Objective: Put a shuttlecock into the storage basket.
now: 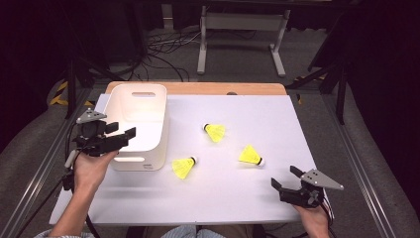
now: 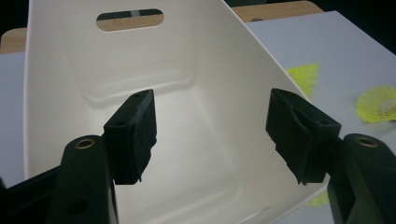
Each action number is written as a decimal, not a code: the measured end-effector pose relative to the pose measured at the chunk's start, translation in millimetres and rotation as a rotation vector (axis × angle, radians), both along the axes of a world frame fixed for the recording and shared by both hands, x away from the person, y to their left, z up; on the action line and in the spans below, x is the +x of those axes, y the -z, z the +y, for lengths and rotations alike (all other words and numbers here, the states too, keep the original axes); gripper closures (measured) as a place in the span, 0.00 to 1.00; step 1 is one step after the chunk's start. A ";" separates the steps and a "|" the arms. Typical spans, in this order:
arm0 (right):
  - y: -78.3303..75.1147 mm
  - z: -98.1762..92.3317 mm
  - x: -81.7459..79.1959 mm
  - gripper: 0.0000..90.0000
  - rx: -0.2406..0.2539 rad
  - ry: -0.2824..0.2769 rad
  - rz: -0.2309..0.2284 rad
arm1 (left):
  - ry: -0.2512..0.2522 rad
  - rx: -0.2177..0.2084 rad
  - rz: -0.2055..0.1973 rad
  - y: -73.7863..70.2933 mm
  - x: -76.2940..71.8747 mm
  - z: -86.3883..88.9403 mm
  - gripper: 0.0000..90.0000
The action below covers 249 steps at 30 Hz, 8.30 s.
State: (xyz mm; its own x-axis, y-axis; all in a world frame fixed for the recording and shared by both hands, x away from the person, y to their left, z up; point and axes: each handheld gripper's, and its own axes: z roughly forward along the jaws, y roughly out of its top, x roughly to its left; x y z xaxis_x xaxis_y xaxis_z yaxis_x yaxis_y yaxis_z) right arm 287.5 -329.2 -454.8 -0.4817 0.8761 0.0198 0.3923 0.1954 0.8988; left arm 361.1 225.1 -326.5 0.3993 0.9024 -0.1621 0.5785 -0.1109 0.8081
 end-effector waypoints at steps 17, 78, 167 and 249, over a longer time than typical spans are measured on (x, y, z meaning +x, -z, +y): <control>-0.1 0.3 -0.2 0.16 -0.002 0.000 -0.001 | 0.043 -0.009 -0.006 1.4 -0.3 -16.7 0.40; 0.0 0.8 -0.4 0.16 0.000 -0.012 -0.001 | 0.190 -0.013 0.010 -5.1 8.8 -81.8 0.41; -0.2 1.3 -0.6 0.16 0.000 -0.025 0.002 | 0.330 0.190 0.202 35.2 -15.1 -141.0 0.47; -0.4 0.7 -0.7 0.16 0.002 -0.026 0.000 | 0.267 0.269 0.346 101.6 -0.7 -156.3 0.78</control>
